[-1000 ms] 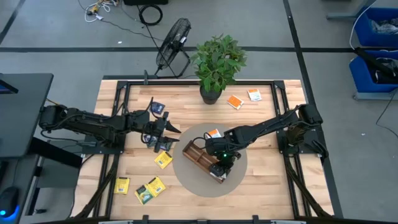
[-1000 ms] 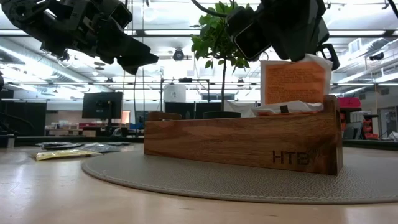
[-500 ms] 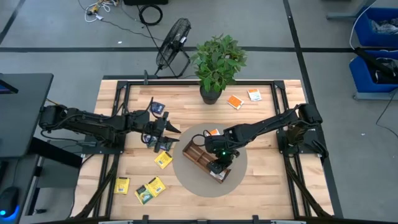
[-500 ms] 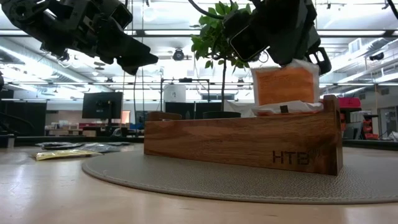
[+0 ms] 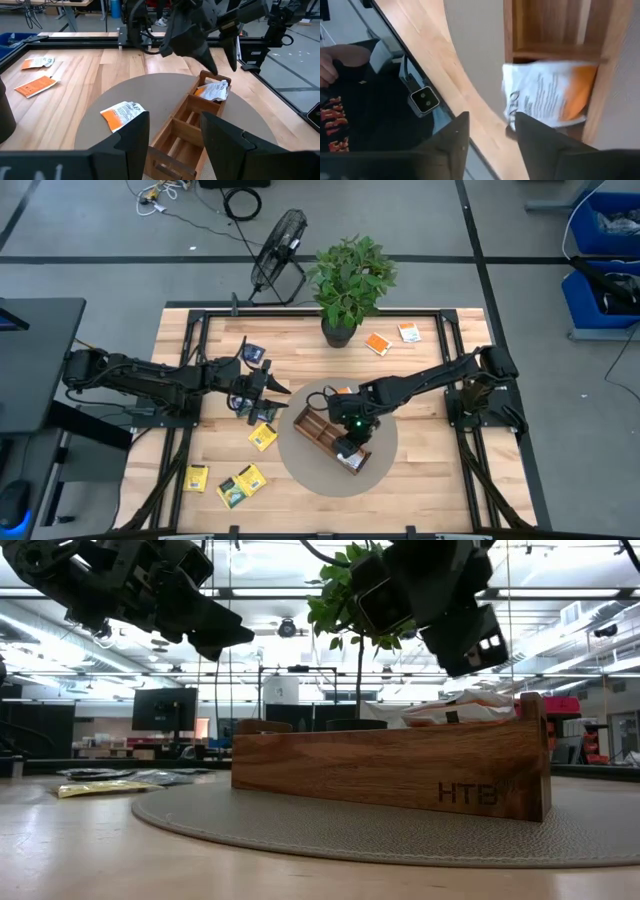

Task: Pick & Place Tea
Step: Put the orange tea bag into the bottom section of the wooden organizer

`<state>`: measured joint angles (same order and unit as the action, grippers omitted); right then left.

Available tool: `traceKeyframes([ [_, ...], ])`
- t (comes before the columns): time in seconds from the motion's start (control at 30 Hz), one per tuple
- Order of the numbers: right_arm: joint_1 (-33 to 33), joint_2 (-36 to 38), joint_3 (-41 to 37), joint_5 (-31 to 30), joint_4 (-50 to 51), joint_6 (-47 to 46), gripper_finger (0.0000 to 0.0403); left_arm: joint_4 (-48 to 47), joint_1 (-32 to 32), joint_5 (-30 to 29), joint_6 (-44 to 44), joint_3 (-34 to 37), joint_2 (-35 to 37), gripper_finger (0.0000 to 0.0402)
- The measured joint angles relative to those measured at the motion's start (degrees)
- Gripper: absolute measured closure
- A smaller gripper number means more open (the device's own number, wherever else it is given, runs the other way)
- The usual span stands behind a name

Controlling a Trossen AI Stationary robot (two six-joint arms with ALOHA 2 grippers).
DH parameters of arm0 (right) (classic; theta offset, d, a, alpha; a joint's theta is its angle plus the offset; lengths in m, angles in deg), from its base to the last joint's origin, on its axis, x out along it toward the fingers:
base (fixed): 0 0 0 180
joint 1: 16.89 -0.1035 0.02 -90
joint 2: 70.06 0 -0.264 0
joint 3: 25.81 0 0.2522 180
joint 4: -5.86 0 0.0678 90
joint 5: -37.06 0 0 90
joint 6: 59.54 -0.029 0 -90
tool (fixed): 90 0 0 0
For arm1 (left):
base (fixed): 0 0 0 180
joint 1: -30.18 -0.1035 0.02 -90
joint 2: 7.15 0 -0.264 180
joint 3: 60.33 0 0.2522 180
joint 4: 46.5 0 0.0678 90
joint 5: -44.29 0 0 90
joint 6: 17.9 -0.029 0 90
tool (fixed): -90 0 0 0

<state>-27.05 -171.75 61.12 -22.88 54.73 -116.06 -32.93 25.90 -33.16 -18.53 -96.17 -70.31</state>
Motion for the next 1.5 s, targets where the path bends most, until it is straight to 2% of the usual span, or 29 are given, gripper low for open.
traceKeyframes([
  [0.2, 0.7, 0.7, 0.0, -4.5, 0.8, 6.7, 0.0222, 0.0, 0.0, 0.0, 0.1, 0.0, 0.0, 0.0218],
  [0.3, 1.3, 2.0, 0.0, -10.8, 2.8, 12.7, 0.0227, 0.0, 0.0, 0.0, 0.1, 0.0, 0.0, 0.0218],
  [0.47, 1.4, 4.0, 0.0, -25.2, 9.1, 25.1, 0.0237, 0.0, 0.0, 0.0, 0.4, 0.0, 0.0, 0.0218],
  [0.6, 2.0, 4.3, 0.0, -34.1, 13.5, 29.3, 0.0243, 0.0, 0.0, 0.0, 1.2, 0.0, 0.0, 0.0218],
  [0.77, 3.0, 4.3, -0.5, -41.9, 18.4, 33.5, 0.0244, 0.0, 0.0, 0.0, 1.5, 0.0, 0.0, 0.0218],
  [1.0, 2.6, 4.3, -4.6, -50.6, 20.3, 40.6, 0.0244, -0.2, 0.0, 0.0, 1.5, 0.0, 0.0, 0.0218],
  [1.27, 2.7, 4.3, -10.3, -60.3, 19.9, 42.8, 0.0248, -0.2, 0.0, 0.0, 1.5, 0.0, 0.0, 0.0218],
  [1.5, 3.4, 4.3, -12.4, -63.9, 18.0, 43.9, 0.0248, -0.2, 0.0, 0.0, 1.4, 0.0, 0.0, 0.0218],
])
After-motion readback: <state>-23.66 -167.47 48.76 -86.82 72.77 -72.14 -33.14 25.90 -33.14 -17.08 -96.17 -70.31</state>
